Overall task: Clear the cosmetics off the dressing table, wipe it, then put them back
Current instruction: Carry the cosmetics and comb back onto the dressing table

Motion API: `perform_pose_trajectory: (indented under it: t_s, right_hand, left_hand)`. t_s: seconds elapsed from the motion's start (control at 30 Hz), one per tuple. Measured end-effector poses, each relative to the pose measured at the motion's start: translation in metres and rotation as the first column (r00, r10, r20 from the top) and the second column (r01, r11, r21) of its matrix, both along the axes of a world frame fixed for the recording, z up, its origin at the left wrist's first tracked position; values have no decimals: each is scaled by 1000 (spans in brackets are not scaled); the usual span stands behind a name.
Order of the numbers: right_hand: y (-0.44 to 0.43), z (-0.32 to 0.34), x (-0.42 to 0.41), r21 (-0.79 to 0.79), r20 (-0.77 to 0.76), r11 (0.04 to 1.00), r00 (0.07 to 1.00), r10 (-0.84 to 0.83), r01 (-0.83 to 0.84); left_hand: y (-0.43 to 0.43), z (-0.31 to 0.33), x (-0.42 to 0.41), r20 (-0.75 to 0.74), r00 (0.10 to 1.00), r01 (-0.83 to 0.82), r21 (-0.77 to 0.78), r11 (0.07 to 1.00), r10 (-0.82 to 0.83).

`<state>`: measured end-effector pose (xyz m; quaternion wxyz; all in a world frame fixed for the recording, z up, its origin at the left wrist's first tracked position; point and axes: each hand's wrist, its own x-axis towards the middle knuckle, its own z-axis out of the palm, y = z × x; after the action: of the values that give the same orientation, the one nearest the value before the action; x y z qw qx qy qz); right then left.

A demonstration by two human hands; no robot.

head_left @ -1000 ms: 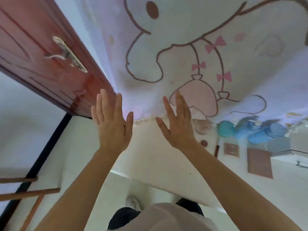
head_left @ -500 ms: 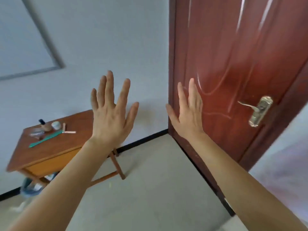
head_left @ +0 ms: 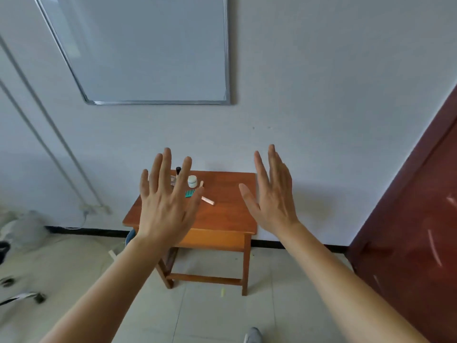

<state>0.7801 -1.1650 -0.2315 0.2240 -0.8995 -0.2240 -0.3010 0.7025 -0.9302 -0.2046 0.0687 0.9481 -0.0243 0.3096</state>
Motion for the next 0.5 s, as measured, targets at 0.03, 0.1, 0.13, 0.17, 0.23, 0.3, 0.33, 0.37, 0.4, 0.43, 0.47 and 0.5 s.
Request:
perform_pose_trajectory:
  t_s: [0.03, 0.1, 0.13, 0.17, 0.23, 0.3, 0.33, 0.37, 0.4, 0.43, 0.47, 0.5]
  right_hand:
    - [9, -6, 21, 3, -16, 1000, 1000, 15, -15]
    - [25, -18, 66, 9, -53, 999, 998, 40, -39]
    - [32, -23, 89, 13, -75, 999, 996, 50, -49]
    - [39, -26, 113, 18, -96, 999, 994, 53, -51]
    - [56, -30, 160, 34, -137, 998, 989, 58, -54]
    - [74, -34, 201, 32, -176, 996, 981, 83, -79]
    - [83, -36, 220, 23, -196, 996, 976, 92, -89]
    - [93, -40, 237, 19, -221, 995, 970, 97, -96]
    - [102, -45, 251, 12, -250, 995, 963, 102, -102]
    - [111, -51, 261, 0, -281, 993, 953, 111, -116]
    - [119, -58, 271, -15, -305, 990, 944, 126, -137]
    - [127, -64, 281, -34, -320, 986, 936, 143, -162]
  left_hand:
    - [8, -7, 18, -20, 1000, -20, 2, 1000, 20]
    - [21, -21, 55, -73, 995, -69, -19, 997, 68]
    - [27, -27, 74, -110, 989, -101, -33, 994, 97]
    - [33, -32, 94, -147, 981, -134, -39, 990, 127]
    - [45, -41, 133, -207, 962, -183, -20, 983, 175]
    - [60, -46, 166, -243, 946, -220, -3, 975, 213]
    - [68, -49, 181, -264, 937, -242, -18, 970, 228]
    - [75, -52, 192, -290, 926, -267, -48, 962, 243]
    - [81, -56, 200, -320, 912, -294, -78, 953, 256]
    - [88, -62, 206, -350, 897, -322, -99, 942, 270]
    - [94, -67, 211, -376, 882, -345, -104, 933, 284]
    - [103, -72, 217, -398, 868, -360, -95, 928, 296]
